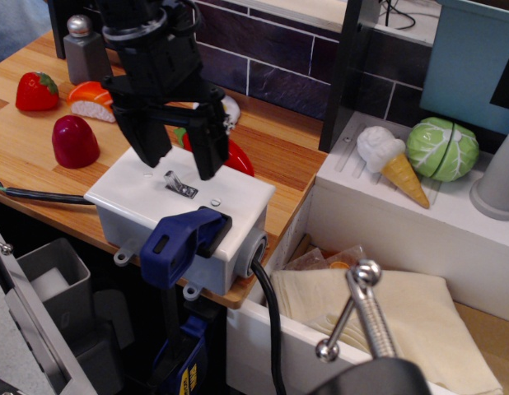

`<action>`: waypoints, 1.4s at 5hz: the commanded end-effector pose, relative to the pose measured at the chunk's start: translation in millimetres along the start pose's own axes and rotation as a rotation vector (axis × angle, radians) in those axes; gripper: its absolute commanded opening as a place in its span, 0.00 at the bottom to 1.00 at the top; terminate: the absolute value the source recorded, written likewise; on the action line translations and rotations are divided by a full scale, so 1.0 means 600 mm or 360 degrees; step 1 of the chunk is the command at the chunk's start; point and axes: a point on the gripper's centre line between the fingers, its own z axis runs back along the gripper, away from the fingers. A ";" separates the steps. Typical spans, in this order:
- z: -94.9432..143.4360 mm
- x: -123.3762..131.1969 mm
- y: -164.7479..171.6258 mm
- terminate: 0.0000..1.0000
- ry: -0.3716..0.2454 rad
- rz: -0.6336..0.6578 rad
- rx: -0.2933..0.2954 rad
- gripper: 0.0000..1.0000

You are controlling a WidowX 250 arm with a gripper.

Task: Move light switch to the right

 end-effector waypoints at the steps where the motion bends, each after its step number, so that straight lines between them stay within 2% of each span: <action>1: -0.008 0.007 -0.023 0.00 -0.0080 0.0014 0.0018 1.00; 3: -0.023 0.005 -0.027 0.00 -0.0030 0.0029 0.0011 1.00; 5: -0.027 -0.003 -0.052 0.00 -0.0018 -0.0004 -0.0067 1.00; 6: -0.023 -0.005 -0.055 0.00 0.0032 -0.0008 -0.0143 1.00; 7: -0.023 -0.007 -0.058 0.00 0.0030 -0.0011 -0.0153 1.00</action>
